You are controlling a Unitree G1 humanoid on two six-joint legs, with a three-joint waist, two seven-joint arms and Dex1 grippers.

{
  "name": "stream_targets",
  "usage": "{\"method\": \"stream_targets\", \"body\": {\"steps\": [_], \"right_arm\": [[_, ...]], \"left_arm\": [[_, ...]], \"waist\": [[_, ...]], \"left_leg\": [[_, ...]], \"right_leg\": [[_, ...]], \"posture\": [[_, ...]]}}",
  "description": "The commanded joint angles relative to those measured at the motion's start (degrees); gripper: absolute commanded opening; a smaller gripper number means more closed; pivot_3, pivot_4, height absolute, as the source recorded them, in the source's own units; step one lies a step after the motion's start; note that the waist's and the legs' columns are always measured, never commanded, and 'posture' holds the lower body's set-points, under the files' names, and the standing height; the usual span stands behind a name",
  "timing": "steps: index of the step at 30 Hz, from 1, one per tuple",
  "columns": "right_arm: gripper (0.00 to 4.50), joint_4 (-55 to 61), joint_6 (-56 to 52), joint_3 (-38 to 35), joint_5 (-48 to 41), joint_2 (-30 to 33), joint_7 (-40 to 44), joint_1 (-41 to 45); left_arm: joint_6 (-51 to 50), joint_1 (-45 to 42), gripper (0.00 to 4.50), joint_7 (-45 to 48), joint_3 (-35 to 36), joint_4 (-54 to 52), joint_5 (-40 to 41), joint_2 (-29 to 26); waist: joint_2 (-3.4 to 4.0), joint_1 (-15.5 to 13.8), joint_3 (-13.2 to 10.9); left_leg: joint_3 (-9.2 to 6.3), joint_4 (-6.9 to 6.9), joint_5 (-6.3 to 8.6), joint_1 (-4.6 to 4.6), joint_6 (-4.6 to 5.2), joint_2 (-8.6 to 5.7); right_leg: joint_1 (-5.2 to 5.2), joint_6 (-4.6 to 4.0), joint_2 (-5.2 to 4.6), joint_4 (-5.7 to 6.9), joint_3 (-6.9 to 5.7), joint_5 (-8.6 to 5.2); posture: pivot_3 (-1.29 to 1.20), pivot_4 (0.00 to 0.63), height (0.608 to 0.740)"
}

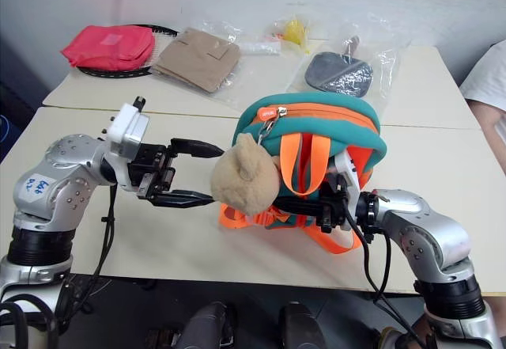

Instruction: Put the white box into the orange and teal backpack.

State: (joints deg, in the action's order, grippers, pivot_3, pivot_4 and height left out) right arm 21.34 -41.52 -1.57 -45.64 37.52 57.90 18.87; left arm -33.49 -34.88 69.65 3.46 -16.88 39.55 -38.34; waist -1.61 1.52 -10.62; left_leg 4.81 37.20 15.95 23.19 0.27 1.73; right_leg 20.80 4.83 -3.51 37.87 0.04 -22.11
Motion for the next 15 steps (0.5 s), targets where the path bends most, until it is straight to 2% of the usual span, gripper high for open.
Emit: {"method": "stream_targets", "body": {"steps": [1, 7, 11, 15], "right_arm": [[0.02, -0.7, 1.3, 0.7, 1.3, 0.1, 0.7, -0.1], [0.02, -1.8, 2.1, 1.5, 2.2, -0.1, 1.5, 0.4], [0.02, -2.3, 2.6, 1.9, 2.6, -0.2, 1.6, 0.4], [0.02, -2.7, 3.2, 1.8, 3.1, -0.4, 1.5, 0.1]], "left_arm": [[-0.3, 0.3, 4.47, -6.8, 1.0, -8.0, 3.2, 3.1], [-0.4, 1.5, 4.47, -12.7, -0.9, -12.0, 4.2, 7.3], [0.9, 1.7, 3.31, -11.9, -2.8, -12.2, 3.4, 7.7], [1.5, 2.1, 2.16, -11.5, -1.4, -11.5, 3.6, 6.2]], "waist": [[0.0, 0.0, 0.0], [0.0, 0.1, 0.0], [0.0, 0.0, 0.0], [0.0, 0.1, 0.0]], "left_leg": [[-0.03, -0.01, 0.0, -0.02, 0.0, 0.0], [-0.07, -0.01, -0.03, -0.09, -0.05, 0.03], [-0.12, 0.03, -0.03, -0.11, -0.05, 0.01], [-0.15, 0.02, -0.03, -0.11, -0.06, 0.02]], "right_leg": [[-0.03, 0.0, 0.0, 0.0, -0.02, 0.0], [-0.09, 0.0, 0.07, -0.01, -0.07, 0.0], [-0.17, 0.0, 0.06, -0.04, -0.1, 0.0], [-0.17, 0.0, 0.07, -0.04, -0.14, 0.0]], "posture": [[0.0, 0.15, 0.74], [0.0, 0.15, 0.74], [0.0, 0.15, 0.74], [0.0, 0.15, 0.74]]}}
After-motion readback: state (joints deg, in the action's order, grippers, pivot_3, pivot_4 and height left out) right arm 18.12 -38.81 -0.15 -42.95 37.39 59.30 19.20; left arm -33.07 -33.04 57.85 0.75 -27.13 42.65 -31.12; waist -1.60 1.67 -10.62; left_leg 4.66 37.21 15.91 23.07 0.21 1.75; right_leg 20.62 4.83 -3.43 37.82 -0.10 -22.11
